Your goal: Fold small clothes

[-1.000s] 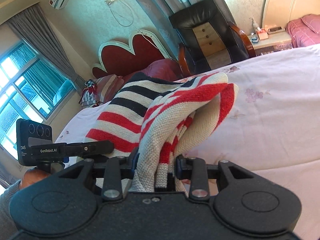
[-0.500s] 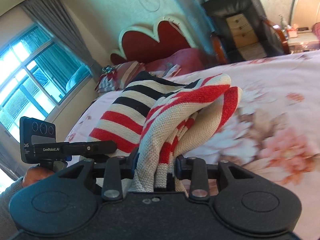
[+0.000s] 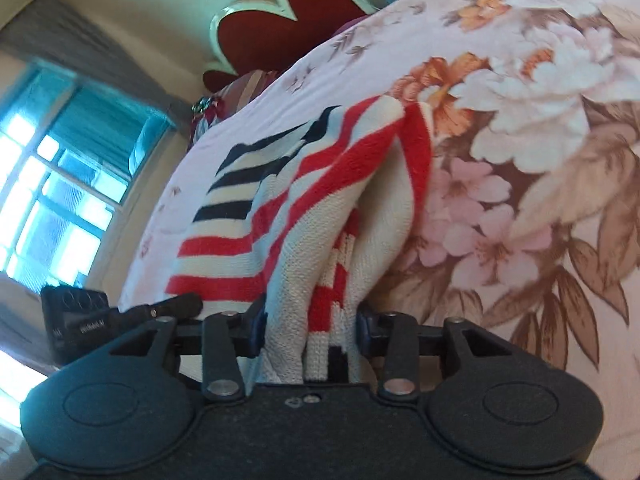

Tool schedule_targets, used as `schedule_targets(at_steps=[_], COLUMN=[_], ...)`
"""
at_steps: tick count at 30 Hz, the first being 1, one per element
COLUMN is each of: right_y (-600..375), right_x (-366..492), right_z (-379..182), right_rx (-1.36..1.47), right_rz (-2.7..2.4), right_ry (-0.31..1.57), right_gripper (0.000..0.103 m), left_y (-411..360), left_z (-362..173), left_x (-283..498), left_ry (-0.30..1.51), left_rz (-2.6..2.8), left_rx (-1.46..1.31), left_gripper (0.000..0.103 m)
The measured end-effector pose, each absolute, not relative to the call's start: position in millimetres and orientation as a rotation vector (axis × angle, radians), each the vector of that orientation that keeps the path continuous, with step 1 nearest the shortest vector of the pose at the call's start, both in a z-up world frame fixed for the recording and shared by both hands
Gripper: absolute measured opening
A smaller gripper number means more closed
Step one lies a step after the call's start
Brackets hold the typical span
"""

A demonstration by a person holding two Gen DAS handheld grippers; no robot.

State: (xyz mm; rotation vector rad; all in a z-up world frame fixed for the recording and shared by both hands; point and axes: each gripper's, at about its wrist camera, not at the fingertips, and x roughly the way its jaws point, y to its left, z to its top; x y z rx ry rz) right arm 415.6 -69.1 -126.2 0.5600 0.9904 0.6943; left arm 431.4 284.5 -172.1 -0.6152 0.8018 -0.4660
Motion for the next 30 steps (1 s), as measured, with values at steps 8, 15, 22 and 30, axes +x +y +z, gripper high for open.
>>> schedule_targets(at_steps=[8,15,22,30], right_y=[-82,-45,-47,-14], right_x=[453,438,425,344], right_z=[-120,-105,-81,-68], right_rx=[0.645,0.171,0.104,-0.173], right_rz=[0.564,0.558,0.444,0.594], right_ry=[0.954,0.76,0.759,0.741], right_gripper=[0.069,0.02,0.021,0.014], left_y=[298,268,264,218], left_z=[-172,-159,-117,-109], left_x=[460,480,441,375], left_ry=[0.779,0.808,0.696,0.667], left_rz=[-0.443,-0.414,-0.35,-0.427], left_rx=[-0.672,-0.422,-0.192,-0.052], left_gripper=[0.064,0.065,0.068,0.068])
